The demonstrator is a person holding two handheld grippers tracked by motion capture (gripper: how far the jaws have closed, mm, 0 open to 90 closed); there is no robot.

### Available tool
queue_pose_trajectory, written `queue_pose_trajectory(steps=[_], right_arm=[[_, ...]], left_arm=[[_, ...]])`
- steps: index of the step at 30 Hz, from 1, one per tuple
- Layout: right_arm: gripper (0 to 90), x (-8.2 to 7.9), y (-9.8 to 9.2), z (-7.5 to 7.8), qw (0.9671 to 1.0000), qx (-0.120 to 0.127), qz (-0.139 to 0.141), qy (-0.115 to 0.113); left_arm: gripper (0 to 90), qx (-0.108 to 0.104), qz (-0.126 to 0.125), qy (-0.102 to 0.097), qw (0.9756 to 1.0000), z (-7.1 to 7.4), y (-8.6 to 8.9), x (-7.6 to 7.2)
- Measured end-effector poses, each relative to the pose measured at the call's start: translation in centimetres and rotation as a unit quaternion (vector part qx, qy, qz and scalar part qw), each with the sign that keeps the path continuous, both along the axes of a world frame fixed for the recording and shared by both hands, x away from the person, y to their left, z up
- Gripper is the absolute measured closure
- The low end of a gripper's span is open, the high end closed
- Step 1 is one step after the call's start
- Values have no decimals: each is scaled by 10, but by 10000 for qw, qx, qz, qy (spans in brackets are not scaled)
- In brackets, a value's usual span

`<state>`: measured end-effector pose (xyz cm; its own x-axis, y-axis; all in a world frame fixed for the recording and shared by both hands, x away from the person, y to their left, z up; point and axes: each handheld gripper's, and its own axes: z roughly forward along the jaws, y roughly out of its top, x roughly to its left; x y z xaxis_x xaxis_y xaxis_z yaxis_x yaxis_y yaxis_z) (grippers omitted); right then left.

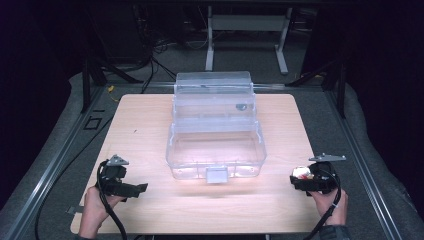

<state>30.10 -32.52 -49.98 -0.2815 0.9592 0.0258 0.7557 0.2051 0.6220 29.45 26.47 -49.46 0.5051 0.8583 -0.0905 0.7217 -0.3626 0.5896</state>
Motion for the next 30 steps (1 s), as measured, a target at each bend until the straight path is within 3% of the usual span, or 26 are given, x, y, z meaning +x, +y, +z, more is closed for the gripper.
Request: queue_pose_trajectory(steps=[2,11,16,23,24,30], right_arm=[[101,2,-3,0,9999,-84,-59,20],[101,14,-17,-7,9995,-80,-246,155],[25,22,-17,-16,9984,-293,-369,304],[15,32,-14,-29,9975,-399,-321,481],[0,36,-13,-33,9965,-447,-420,564],[0,42,-11,-43,9949,-436,-344,839]], left_arm=[[6,100,17,43,9999,-7,2,-4],[1,190,-1,214,9996,-31,4,-14],[2,214,11,262,9994,-38,3,-15],[1,182,-52,319,9993,-41,3,-15],[1,150,-74,326,9993,-41,3,-15],[1,115,-82,312,9994,-42,4,-15]])
